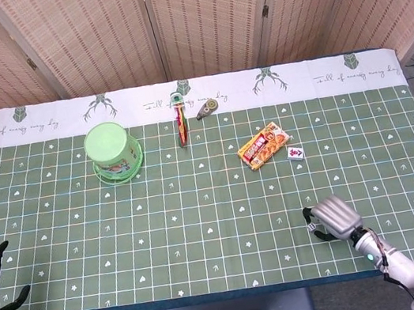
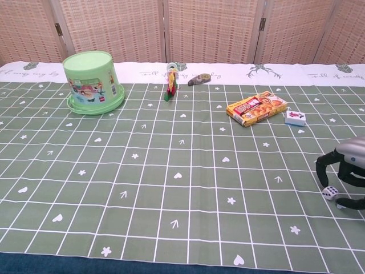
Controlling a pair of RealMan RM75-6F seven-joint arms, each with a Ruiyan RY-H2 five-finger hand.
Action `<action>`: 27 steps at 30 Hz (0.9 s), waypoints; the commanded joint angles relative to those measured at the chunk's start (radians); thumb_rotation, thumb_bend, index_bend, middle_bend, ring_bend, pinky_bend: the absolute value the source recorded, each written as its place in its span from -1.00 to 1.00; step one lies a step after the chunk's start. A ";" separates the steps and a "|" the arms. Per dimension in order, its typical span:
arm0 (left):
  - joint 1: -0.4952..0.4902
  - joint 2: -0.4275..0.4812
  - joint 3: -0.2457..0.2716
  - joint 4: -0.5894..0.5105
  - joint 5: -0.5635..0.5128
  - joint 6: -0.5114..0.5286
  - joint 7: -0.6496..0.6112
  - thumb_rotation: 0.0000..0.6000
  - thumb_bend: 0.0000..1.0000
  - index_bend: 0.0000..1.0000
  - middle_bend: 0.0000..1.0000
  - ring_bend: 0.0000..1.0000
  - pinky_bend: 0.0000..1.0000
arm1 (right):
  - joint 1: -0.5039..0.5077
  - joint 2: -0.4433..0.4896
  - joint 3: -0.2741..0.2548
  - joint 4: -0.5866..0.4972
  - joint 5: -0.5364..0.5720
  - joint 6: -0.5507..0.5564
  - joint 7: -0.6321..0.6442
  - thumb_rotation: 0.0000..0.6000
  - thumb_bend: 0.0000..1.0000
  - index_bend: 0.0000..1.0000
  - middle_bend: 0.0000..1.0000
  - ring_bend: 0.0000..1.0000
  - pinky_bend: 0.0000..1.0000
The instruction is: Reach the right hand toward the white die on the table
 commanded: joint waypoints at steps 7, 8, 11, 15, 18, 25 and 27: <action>0.003 -0.004 0.001 0.007 -0.006 -0.004 -0.004 1.00 -0.56 -0.73 -0.83 -0.88 -0.79 | 0.006 -0.014 -0.002 0.019 0.004 0.015 0.016 1.00 -0.43 0.20 0.85 0.94 0.71; 0.003 -0.004 0.001 0.008 -0.006 -0.004 -0.004 1.00 -0.56 -0.73 -0.83 -0.88 -0.79 | 0.007 -0.014 -0.001 0.018 0.004 0.016 0.020 1.00 -0.42 0.21 0.85 0.94 0.71; 0.002 -0.004 0.002 0.008 -0.004 -0.006 -0.004 1.00 -0.56 -0.73 -0.83 -0.88 -0.79 | 0.015 -0.017 0.015 0.016 -0.003 0.039 0.046 1.00 -0.42 0.22 0.86 0.94 0.70; -0.002 -0.003 -0.001 0.004 0.000 -0.006 0.000 1.00 -0.56 -0.73 -0.83 -0.88 -0.79 | 0.026 -0.055 0.069 0.031 -0.065 0.163 0.097 1.00 -0.42 0.22 0.86 0.94 0.71; -0.003 -0.003 -0.002 -0.001 0.002 -0.004 0.005 1.00 -0.56 -0.73 -0.83 -0.88 -0.79 | 0.034 -0.106 0.106 0.060 -0.125 0.278 0.155 1.00 -0.42 -0.23 0.84 0.93 0.71; 0.005 0.001 0.001 -0.006 -0.006 -0.001 0.016 1.00 -0.56 -0.73 -0.83 -0.88 -0.79 | 0.048 -0.137 0.106 0.092 -0.165 0.340 0.224 1.00 -0.42 -1.00 0.80 0.90 0.70; 0.006 0.002 0.001 -0.008 -0.008 -0.001 0.018 1.00 -0.56 -0.73 -0.83 -0.88 -0.79 | 0.045 -0.133 0.103 0.097 -0.163 0.346 0.230 1.00 -0.42 -1.00 0.80 0.90 0.71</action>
